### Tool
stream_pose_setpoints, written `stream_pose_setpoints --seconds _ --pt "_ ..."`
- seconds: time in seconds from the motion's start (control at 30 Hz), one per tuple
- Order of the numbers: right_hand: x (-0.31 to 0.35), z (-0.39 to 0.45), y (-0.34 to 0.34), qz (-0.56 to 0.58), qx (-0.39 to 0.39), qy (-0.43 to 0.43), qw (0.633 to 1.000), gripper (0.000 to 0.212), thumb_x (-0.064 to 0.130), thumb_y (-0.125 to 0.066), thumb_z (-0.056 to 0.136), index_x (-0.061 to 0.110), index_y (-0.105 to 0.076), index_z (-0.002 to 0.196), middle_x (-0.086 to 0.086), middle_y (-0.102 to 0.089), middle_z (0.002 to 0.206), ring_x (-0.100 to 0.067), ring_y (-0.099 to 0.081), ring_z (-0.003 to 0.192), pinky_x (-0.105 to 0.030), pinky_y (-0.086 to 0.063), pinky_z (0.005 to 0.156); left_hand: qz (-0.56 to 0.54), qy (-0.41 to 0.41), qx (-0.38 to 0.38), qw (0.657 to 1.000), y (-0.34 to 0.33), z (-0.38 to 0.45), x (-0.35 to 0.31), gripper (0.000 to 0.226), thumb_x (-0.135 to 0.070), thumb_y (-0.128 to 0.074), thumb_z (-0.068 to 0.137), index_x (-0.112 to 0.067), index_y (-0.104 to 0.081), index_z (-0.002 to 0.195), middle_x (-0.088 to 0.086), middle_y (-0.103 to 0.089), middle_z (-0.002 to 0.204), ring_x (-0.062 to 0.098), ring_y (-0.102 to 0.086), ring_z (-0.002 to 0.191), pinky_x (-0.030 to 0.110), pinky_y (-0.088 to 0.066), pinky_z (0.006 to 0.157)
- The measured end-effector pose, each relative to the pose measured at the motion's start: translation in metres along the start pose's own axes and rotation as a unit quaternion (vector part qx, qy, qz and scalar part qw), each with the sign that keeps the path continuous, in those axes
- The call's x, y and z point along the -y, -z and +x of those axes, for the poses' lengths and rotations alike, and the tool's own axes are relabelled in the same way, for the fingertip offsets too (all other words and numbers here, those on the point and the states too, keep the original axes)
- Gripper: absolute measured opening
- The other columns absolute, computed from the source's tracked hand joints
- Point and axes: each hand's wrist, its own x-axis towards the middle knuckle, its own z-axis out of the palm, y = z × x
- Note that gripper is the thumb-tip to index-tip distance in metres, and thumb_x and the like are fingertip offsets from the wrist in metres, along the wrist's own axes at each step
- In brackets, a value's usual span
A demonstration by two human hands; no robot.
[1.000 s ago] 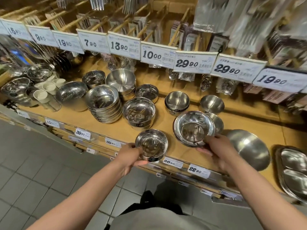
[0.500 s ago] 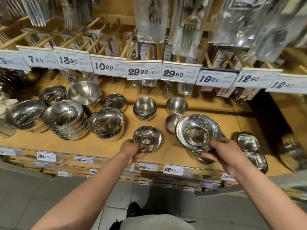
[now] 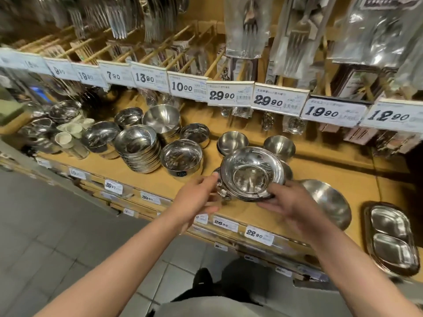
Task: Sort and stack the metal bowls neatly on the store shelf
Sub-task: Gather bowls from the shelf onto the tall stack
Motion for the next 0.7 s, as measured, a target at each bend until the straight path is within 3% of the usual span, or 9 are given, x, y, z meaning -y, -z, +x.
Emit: stream_pose_setpoints --seconds 0.13,0.23,0.3,0.37,0.47,0.57,0.7 --pt "0.010 -0.007 -0.047 -0.049 0.110 0.021 0.992 0.022 0.003 -0.062 0.097 0.004 -0.063 0.119 -0.016 -0.076 0.109 -0.027 -0.077 0.096 -0.028 -0.064 0.072 0.021 -0.040 -0.054 0.998 0.028 -0.030 -0.034 0.030 -0.016 -0.071 0.092 -0.011 -0.060 0.120 0.011 -0.071 0.113 0.022 -0.075 0.093 0.031 -0.063 0.075" --pt "0.016 -0.013 -0.080 -0.093 0.136 0.037 0.986 0.014 0.005 -0.067 0.094 0.012 -0.063 0.106 -0.012 -0.076 0.101 -0.023 -0.079 0.084 -0.028 -0.064 0.067 0.028 -0.041 -0.096 0.994 0.060 -0.042 -0.042 0.031 0.000 -0.064 0.092 -0.008 -0.060 0.121 0.015 -0.072 0.111 0.025 -0.076 0.084 0.029 -0.062 0.070" --pt "0.021 -0.016 -0.100 -0.134 0.160 0.028 0.978 0.010 0.009 -0.069 0.093 0.011 -0.063 0.102 -0.013 -0.078 0.094 -0.024 -0.079 0.080 -0.031 -0.065 0.066 0.029 -0.034 -0.100 0.994 0.084 -0.048 -0.043 0.024 -0.001 -0.061 0.094 -0.003 -0.063 0.118 0.019 -0.076 0.106 0.033 -0.077 0.089 0.032 -0.064 0.072" --pt "0.026 -0.016 -0.120 -0.155 0.198 0.014 0.968 0.015 0.014 -0.067 0.095 0.004 -0.064 0.106 -0.013 -0.080 0.089 -0.025 -0.079 0.082 -0.031 -0.065 0.067 0.026 -0.031 -0.094 0.995 0.108 -0.053 -0.044 0.015 -0.003 -0.060 0.096 0.000 -0.066 0.109 0.018 -0.078 0.098 0.030 -0.077 0.087 0.029 -0.064 0.068" --pt "0.032 -0.015 -0.153 -0.178 0.193 0.035 0.964 0.012 0.015 -0.067 0.096 0.007 -0.062 0.102 -0.006 -0.079 0.081 -0.015 -0.078 0.073 -0.028 -0.063 0.063 0.019 -0.030 -0.092 0.995 0.145 -0.056 -0.044 0.014 -0.001 -0.057 0.095 0.002 -0.069 0.099 0.017 -0.079 0.094 0.029 -0.078 0.086 0.029 -0.065 0.067" --pt "0.032 -0.014 -0.190 -0.214 0.177 0.088 0.957 0.007 0.018 -0.067 0.094 0.015 -0.062 0.098 0.003 -0.065 0.096 -0.013 -0.076 0.078 -0.028 -0.063 0.063 0.036 -0.028 -0.084 0.995 0.185 -0.053 -0.045 0.020 -0.003 -0.054 0.095 0.006 -0.071 0.103 0.020 -0.078 0.095 0.039 -0.075 0.095 0.034 -0.065 0.074" --pt "0.021 -0.013 -0.247 -0.240 0.197 0.112 0.944 0.018 0.012 -0.066 0.089 0.021 -0.071 0.104 0.004 -0.080 0.092 -0.007 -0.077 0.085 -0.031 -0.064 0.070 0.047 -0.034 -0.068 0.996 0.248 -0.048 -0.048 0.026 -0.005 -0.047 0.097 0.007 -0.069 0.105 0.019 -0.079 0.090 0.033 -0.076 0.078 0.031 -0.065 0.064"
